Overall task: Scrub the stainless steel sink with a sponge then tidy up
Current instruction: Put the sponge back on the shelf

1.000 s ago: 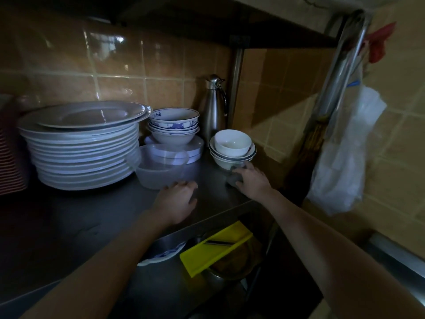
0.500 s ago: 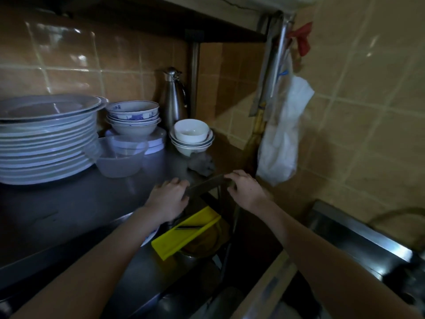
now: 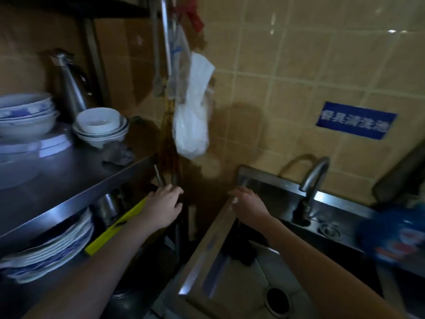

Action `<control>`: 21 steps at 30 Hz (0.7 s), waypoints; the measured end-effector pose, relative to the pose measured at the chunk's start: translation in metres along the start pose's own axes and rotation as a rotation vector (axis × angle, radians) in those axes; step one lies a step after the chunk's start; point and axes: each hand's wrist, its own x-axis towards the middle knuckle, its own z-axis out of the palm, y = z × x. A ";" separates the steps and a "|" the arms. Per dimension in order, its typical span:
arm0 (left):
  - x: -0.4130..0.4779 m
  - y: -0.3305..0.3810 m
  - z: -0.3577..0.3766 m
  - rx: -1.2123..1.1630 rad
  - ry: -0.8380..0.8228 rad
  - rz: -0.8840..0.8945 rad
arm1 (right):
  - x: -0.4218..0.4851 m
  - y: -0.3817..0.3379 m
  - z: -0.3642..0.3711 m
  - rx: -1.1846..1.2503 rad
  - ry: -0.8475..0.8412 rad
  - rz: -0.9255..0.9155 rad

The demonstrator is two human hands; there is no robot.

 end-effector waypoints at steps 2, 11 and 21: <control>0.008 0.022 0.007 -0.009 -0.026 0.044 | -0.018 0.024 -0.005 -0.008 0.023 0.056; 0.046 0.117 0.049 0.011 -0.082 0.253 | -0.099 0.119 -0.024 -0.017 0.081 0.298; 0.074 0.225 0.088 -0.032 -0.071 0.455 | -0.174 0.206 -0.048 -0.003 0.146 0.500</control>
